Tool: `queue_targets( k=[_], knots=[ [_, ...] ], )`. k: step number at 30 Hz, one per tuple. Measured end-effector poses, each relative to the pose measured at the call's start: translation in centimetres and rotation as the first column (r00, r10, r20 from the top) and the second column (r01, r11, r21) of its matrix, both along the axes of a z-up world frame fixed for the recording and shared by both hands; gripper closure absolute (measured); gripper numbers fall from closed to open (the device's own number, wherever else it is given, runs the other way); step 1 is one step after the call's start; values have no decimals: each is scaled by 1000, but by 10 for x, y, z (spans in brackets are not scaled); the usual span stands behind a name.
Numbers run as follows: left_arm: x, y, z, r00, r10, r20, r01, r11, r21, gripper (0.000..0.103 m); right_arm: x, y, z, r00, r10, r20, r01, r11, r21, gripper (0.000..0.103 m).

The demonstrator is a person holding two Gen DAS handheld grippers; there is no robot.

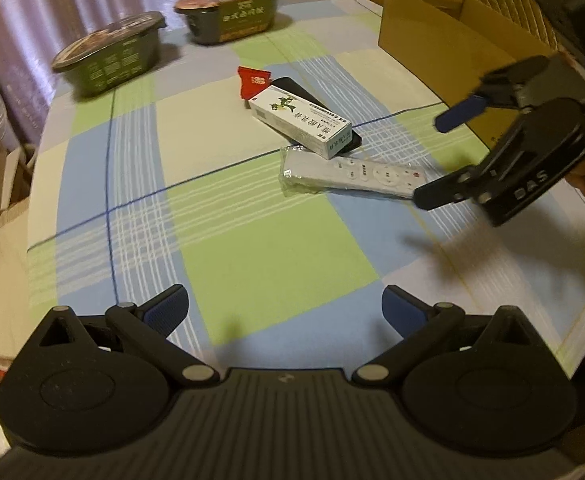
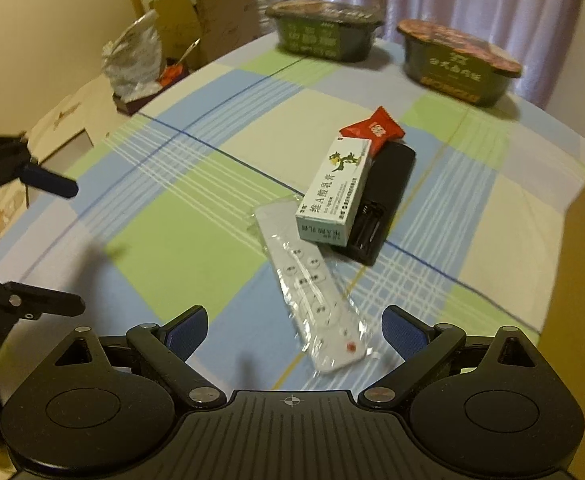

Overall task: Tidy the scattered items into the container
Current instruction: 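Move both open tools back from the cardboard box to the remaining items, then grasp the clear-wrapped white remote with the right tool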

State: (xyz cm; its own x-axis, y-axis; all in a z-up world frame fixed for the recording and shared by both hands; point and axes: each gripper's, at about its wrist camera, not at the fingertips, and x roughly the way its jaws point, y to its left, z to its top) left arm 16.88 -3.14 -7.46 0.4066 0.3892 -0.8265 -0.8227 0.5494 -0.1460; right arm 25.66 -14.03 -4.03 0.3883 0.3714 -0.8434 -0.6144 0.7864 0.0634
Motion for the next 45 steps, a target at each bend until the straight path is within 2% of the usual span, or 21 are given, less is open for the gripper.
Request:
queue_targets(
  k=[1,2,3,12,14,16,17,19,22,27,30,33,34,35,36,37,40,43,44,45],
  knots=[
    [1,5,-2,1000,-1,4,1,1000,-2,2,5,2,-4,1000,13,1,-13,1000,-5,9],
    [2,11,-5,1000,-2,6,2,1000,-2,2,10,4,-8,1000,26,2,-26,1000,-13,24],
    [4,15,-8,1000,-2,8,2,1000,-2,2,15,6,-12,999,40,-3,-40,999,-20,27],
    [4,44,-22,999,40,35,-39,999,-21,2,42,26,-43,992,126,-30,-128,990,-62,27],
    [3,46,-23,998,49,33,-48,999,-22,2,48,31,-48,990,133,-45,-136,989,-63,41],
    [2,49,-24,998,54,33,-53,998,-27,2,54,34,-51,991,126,-54,-129,989,-67,41],
    [1,50,-25,998,59,34,-58,998,-30,2,56,34,-51,991,119,-60,-122,991,-61,45],
    [1,51,-27,997,67,36,-66,997,-40,2,57,36,-50,992,110,-62,-115,991,-69,59],
    [3,54,-27,996,84,41,-82,995,-56,2,53,32,-47,990,95,-106,-103,992,-67,61],
    [12,66,-21,989,130,66,-125,990,-71,2,21,11,-42,991,24,-132,-41,992,-121,61],
    [23,79,-15,982,165,89,-158,984,-81,2,-2,-6,-38,992,-44,-116,23,985,-172,61],
    [38,94,-11,971,202,127,-190,976,-103,2,-25,-20,-39,988,-90,-124,67,982,-176,61],
    [43,100,-10,968,212,135,-198,974,-110,2,-32,-24,-40,989,-91,-120,69,982,-173,55],
    [49,106,-10,964,222,144,-206,972,-116,2,-37,-28,-40,989,-92,-117,72,984,-166,30],
    [55,111,-9,961,230,154,-213,970,-122,2,-42,-31,-39,988,-108,-109,88,982,-169,19],
    [62,118,-9,957,241,163,-221,967,-129,2,-47,-34,-38,988,-120,-98,103,981,-162,15],
    [80,137,-15,946,279,167,-253,954,-161,4,-55,-40,-38,984,-141,-106,126,982,-139,15],
    [94,154,-28,940,316,131,-289,938,-189,16,-57,-50,-40,979,-170,-114,156,980,-120,15],
    [97,158,-31,939,324,118,-297,934,-198,28,-56,-53,-42,976,-182,-120,169,979,-112,15],
    [98,161,-35,941,324,100,-299,932,-205,48,-56,-55,-43,973,-192,-127,180,978,-102,15]
  ],
)
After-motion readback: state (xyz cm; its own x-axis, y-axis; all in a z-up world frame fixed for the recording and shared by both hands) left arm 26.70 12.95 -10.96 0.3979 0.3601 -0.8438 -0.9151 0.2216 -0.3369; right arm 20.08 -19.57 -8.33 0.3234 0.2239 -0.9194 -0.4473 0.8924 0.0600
